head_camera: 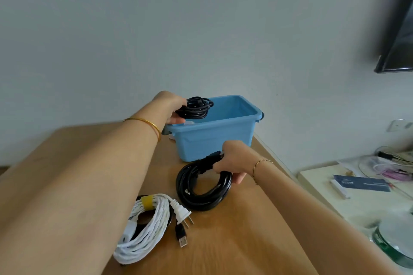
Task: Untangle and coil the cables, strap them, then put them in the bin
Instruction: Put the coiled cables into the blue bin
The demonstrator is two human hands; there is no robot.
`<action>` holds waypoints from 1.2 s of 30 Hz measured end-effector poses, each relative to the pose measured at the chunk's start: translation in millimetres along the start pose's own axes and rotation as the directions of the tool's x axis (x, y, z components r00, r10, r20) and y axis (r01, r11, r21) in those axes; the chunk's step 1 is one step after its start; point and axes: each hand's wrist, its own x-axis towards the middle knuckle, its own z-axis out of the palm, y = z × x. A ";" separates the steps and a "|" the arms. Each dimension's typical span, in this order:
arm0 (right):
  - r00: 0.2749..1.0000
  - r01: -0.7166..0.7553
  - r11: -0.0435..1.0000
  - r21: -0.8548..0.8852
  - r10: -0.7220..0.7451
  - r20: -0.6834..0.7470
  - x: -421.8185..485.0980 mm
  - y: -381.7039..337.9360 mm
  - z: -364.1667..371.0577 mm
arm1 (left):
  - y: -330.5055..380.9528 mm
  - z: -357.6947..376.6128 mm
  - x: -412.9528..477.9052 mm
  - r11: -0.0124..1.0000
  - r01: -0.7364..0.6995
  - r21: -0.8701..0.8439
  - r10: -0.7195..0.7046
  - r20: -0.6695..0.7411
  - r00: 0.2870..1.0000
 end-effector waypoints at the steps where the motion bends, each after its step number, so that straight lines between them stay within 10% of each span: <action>1: 1.000 -0.007 1.000 -0.002 0.007 -0.010 -4.5 2.0 -8.3 | 0.7 2.4 0.9 1.000 -0.002 0.013 0.002 -0.002 1.000; 13: 0.889 0.106 0.922 0.373 0.080 -0.452 -16.8 12.6 -113.7 | 9.1 30.8 10.4 0.833 -0.184 0.523 0.188 0.045 0.981; 21: 0.765 0.018 0.983 0.183 0.104 -0.635 64.4 -7.5 -104.1 | 6.1 29.4 21.1 0.556 -0.218 0.802 0.215 0.115 0.970; 31: 0.808 -0.257 0.922 -0.290 0.040 -0.588 59.8 -29.6 -79.1 | -17.3 -26.0 21.1 0.675 -0.320 0.665 0.414 0.017 0.910; 36: 0.801 0.050 0.934 -0.353 -0.249 -0.545 20.2 -67.1 -44.0 | -33.4 -38.5 -4.6 0.800 -0.376 0.468 0.367 0.115 0.923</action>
